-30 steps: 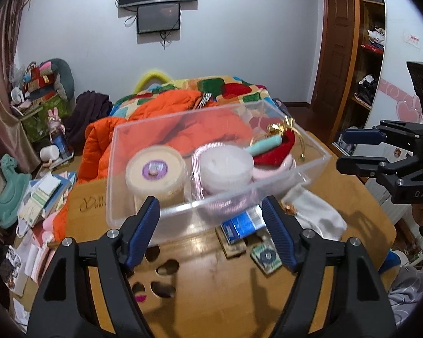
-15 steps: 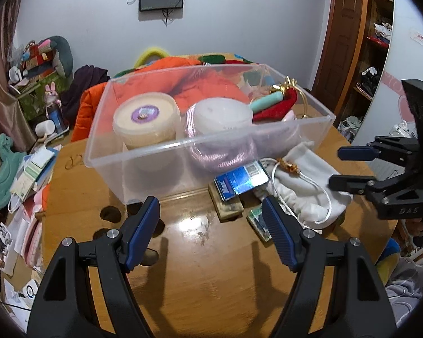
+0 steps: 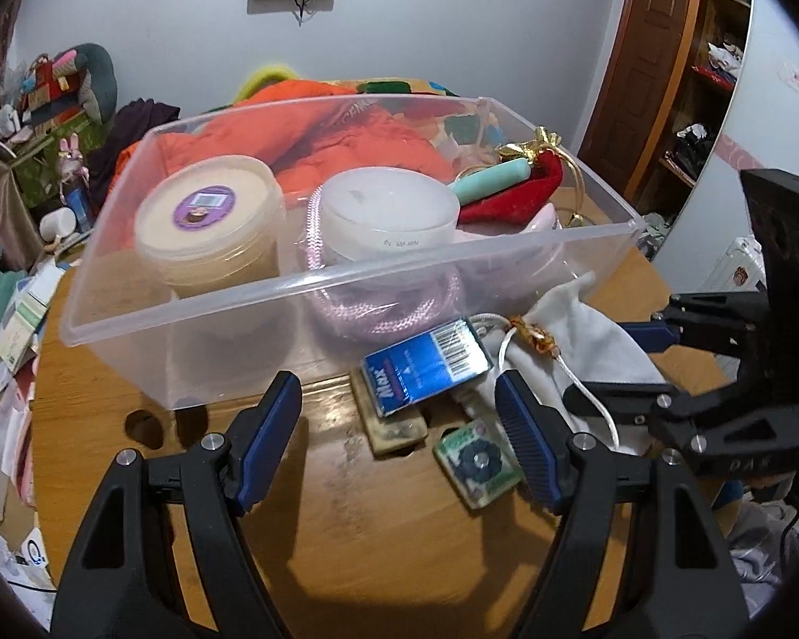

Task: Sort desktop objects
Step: 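Grasp the white drawstring bag with the right tool while the left tool moves toward the small green card, then lift the white bag with the right tool while the left tool grasps the small green card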

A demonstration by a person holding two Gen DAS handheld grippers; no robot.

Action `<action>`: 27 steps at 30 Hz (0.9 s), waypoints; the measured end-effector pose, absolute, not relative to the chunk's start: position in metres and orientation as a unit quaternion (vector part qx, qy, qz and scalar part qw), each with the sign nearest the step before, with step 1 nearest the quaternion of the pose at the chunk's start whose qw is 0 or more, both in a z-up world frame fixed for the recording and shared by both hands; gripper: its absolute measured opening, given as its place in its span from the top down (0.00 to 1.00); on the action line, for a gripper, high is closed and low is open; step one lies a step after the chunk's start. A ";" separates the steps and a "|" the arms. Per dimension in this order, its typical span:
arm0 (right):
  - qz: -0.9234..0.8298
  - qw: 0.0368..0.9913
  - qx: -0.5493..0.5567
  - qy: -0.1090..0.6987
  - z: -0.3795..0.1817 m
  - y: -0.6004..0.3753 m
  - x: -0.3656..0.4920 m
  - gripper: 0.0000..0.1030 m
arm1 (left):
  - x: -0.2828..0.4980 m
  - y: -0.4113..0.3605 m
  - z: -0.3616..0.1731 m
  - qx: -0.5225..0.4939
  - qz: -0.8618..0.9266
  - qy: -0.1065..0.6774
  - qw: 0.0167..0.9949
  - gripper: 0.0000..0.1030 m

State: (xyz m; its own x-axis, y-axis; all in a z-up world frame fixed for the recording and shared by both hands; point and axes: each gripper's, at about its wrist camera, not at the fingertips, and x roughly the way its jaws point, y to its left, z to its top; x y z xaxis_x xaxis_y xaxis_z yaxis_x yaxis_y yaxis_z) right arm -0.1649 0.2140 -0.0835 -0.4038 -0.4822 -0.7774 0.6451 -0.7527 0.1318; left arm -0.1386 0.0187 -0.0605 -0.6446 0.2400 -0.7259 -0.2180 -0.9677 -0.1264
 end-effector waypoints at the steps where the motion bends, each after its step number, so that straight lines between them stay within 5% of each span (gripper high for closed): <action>1: -0.834 0.339 0.425 0.097 -0.083 0.214 -0.164 0.63 | -0.140 0.020 -0.061 -0.404 0.906 -0.017 0.129 0.27; 7: -0.838 0.347 0.415 0.072 -0.071 0.225 -0.163 0.83 | -0.144 0.026 -0.062 -0.406 0.904 -0.021 0.133 0.27; 27: -0.865 0.322 0.379 0.070 -0.045 0.255 -0.152 0.88 | -0.139 0.048 -0.063 -0.399 0.905 0.010 0.145 0.27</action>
